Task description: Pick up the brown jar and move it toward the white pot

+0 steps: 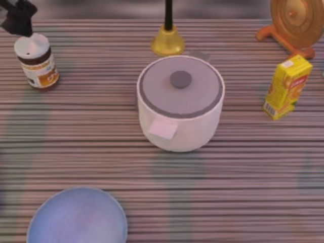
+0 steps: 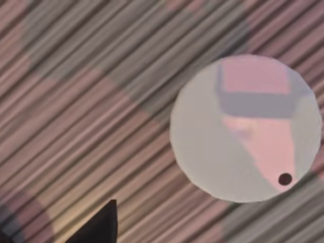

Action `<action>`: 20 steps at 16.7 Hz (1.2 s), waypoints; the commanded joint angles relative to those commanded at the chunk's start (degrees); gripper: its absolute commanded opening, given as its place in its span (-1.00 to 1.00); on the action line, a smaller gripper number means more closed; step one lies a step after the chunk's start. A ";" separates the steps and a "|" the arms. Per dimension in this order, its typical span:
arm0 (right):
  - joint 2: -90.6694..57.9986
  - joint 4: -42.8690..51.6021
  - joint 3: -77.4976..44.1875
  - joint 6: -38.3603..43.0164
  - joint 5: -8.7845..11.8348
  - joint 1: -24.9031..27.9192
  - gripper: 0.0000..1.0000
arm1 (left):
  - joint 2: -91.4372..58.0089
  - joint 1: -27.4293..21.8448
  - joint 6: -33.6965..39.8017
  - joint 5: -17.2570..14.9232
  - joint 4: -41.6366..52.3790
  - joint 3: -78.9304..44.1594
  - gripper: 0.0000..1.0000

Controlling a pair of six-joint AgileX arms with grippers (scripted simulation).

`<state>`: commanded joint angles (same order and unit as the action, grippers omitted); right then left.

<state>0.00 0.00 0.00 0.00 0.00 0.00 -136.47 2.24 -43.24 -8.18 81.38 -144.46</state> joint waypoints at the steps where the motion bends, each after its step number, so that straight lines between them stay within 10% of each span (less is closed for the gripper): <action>1: 0.00 0.00 0.00 0.00 0.00 0.00 1.00 | -3.66 0.04 -1.11 -0.22 2.04 -4.01 1.00; 20: 0.00 0.00 0.00 0.00 0.00 0.00 1.00 | -27.28 -0.22 -5.59 -1.17 13.23 -31.51 1.00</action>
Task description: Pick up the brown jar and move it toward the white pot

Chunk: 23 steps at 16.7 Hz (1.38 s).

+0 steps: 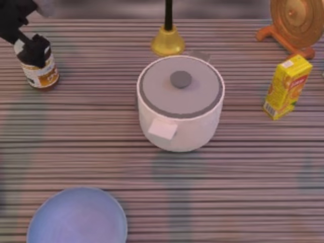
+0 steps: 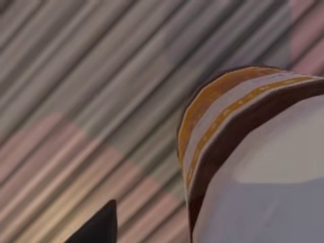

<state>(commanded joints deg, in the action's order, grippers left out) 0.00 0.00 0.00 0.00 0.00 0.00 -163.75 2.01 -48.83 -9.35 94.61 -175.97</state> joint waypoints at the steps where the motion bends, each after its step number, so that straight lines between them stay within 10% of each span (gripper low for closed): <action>1: 0.00 0.00 0.00 0.00 0.00 0.00 1.00 | -1.89 -0.08 0.09 -0.02 0.60 -2.80 1.00; 9: 0.00 0.00 0.00 0.00 0.00 0.00 1.00 | -7.13 -0.37 0.36 -0.07 2.18 -9.36 1.00; 23: 0.00 0.00 0.00 0.00 0.00 0.00 1.00 | -7.13 -0.37 0.36 -0.07 2.18 -9.36 -1.00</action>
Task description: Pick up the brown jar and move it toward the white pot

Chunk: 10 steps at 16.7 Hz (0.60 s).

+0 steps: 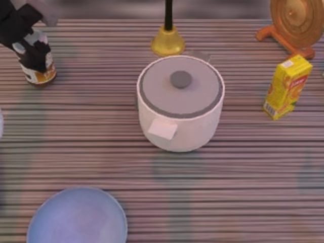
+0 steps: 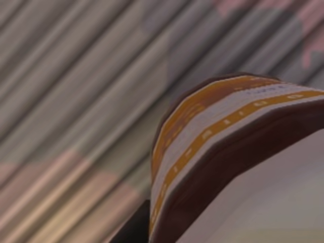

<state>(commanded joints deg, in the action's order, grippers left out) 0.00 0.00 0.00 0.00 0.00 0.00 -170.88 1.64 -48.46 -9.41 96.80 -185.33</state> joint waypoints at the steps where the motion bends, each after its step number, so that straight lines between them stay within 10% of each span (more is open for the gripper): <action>1: 0.00 0.00 0.00 0.00 0.00 0.00 1.00 | 0.00 0.00 0.00 0.00 0.00 0.00 -1.00; 10: 0.00 0.00 0.00 0.00 0.00 0.00 1.00 | 0.72 0.24 -0.06 0.03 -0.33 0.77 -1.00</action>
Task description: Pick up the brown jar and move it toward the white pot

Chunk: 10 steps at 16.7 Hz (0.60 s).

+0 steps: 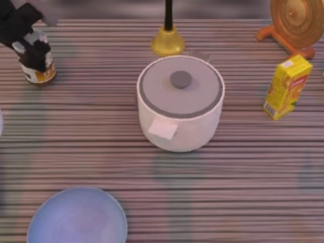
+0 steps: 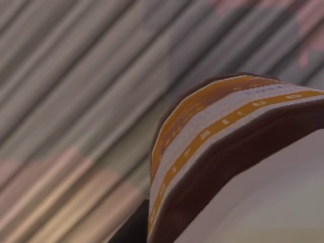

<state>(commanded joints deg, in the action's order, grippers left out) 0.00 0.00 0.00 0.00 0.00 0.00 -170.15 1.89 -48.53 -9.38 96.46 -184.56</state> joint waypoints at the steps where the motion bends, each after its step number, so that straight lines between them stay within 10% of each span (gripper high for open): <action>1: 0.00 0.00 0.00 0.00 0.00 0.00 1.00 | 1.13 0.06 0.02 0.01 -0.49 1.24 -1.00; 10: 0.00 0.00 0.00 0.00 0.00 0.00 1.00 | 25.45 1.00 -0.20 0.26 -10.33 36.47 -1.00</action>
<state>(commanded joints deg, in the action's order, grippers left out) 0.00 0.00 0.00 0.00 0.00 0.00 -144.70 2.89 -48.73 -9.12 86.13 -148.09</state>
